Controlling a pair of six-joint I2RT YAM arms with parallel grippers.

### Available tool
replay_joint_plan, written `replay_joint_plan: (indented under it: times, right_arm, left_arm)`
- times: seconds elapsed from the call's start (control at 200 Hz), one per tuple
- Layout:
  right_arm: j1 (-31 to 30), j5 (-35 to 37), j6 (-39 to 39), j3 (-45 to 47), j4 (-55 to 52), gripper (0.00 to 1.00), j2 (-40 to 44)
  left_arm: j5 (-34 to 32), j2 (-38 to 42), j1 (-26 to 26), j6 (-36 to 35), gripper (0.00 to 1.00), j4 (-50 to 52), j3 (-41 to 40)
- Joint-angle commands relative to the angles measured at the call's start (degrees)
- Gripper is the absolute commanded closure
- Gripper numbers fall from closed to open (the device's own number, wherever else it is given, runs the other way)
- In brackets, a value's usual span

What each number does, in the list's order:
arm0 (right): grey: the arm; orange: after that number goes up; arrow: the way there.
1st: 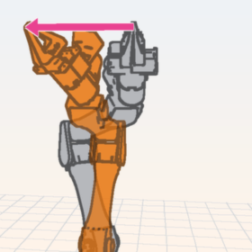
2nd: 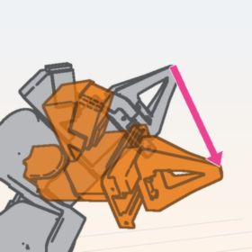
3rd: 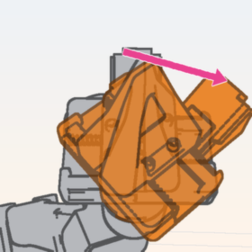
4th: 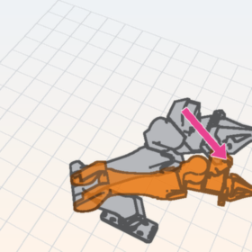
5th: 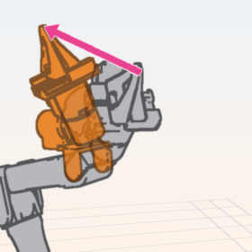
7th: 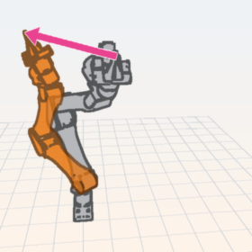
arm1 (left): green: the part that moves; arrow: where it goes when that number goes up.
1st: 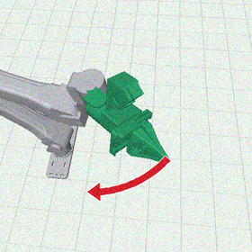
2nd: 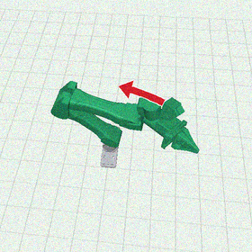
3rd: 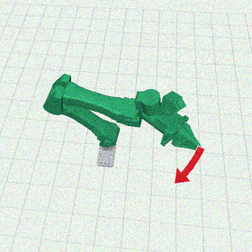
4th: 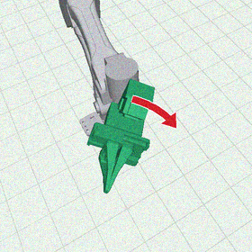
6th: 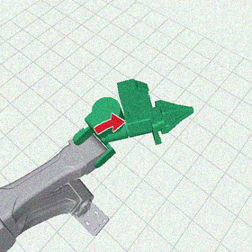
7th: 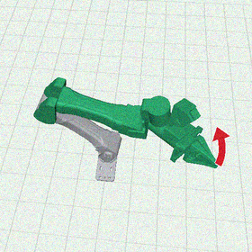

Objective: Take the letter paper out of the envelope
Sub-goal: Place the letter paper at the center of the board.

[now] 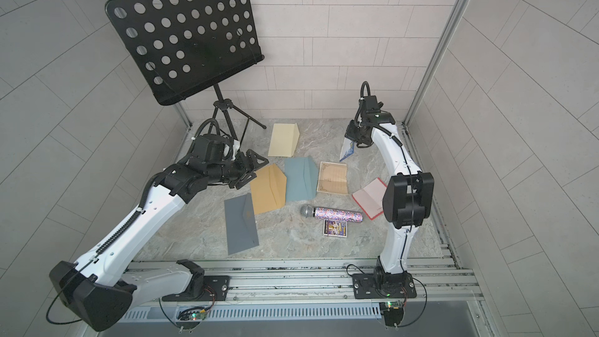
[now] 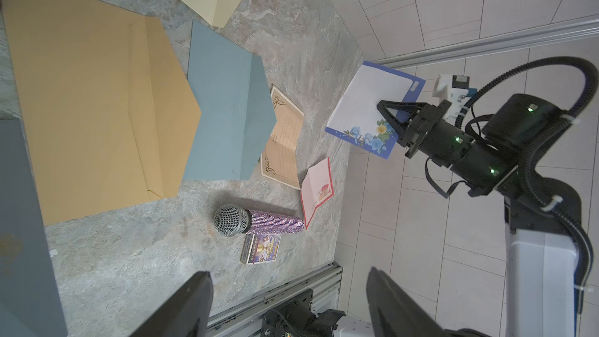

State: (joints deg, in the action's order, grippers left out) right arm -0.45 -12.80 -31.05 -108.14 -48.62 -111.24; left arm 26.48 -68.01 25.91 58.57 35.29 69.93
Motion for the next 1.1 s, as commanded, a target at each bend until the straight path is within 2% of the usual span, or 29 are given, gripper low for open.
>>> replay_joint_plan:
  times: [0.0,0.15,0.295,0.575,1.096]
  right_arm:
    - [3.1,2.4,4.8,-5.0,-6.0,1.0,-5.0]
    - [5.8,3.6,8.2,-10.3,-9.6,1.0,-11.6]
    - [8.5,2.0,8.5,-10.4,-8.3,1.0,-14.2]
    - [12.1,-5.6,10.3,-12.1,-6.4,1.0,-19.6]
    - [16.4,-3.9,13.4,-14.8,-8.2,1.0,-26.4]
  left_arm:
    - [0.9,1.8,0.2,-2.1,0.19,2.8,0.3]
    - [0.1,3.8,0.1,-3.4,0.19,5.0,0.5]
    - [-2.1,5.9,-0.5,-4.7,0.19,6.2,-0.2]
    - [-1.4,4.5,-2.0,-6.0,0.19,7.1,0.9]
    - [-1.1,0.3,-3.1,-5.7,0.19,5.0,1.5]
